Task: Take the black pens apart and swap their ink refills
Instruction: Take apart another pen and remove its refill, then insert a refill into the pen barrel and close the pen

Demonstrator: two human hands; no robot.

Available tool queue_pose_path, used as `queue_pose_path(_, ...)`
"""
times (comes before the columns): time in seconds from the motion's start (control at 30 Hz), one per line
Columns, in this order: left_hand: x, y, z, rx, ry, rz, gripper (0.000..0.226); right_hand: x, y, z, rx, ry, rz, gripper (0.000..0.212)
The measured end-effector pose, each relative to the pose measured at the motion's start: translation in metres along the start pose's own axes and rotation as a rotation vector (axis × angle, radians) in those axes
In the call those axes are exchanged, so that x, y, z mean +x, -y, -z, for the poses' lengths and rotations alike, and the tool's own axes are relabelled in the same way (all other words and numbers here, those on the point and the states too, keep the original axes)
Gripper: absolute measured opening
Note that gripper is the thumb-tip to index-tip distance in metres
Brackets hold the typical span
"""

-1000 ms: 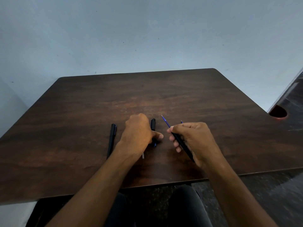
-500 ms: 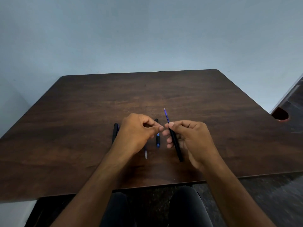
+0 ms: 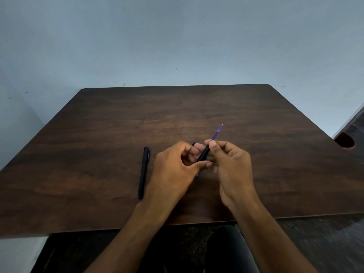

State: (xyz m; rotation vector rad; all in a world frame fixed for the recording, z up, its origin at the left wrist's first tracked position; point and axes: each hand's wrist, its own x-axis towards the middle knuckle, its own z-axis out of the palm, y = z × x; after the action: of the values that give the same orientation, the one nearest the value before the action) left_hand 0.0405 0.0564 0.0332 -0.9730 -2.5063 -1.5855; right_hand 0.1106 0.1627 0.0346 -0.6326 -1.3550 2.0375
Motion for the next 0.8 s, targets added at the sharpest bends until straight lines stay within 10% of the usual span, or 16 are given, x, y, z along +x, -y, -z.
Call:
queue_pose_path(0.57, 0.002, -0.001, 0.011, 0.139, 0.002, -0.052, 0.018, 0.025, 0.040, 0.031, -0.132, -0.126, 0.210, 0.013)
queue_pose_path(0.8, 0.005, -0.002, 0.010, 0.149, -0.003, -0.053, 0.021, 0.048, 0.063, 0.063, -0.551, -0.125, 0.212, 0.016)
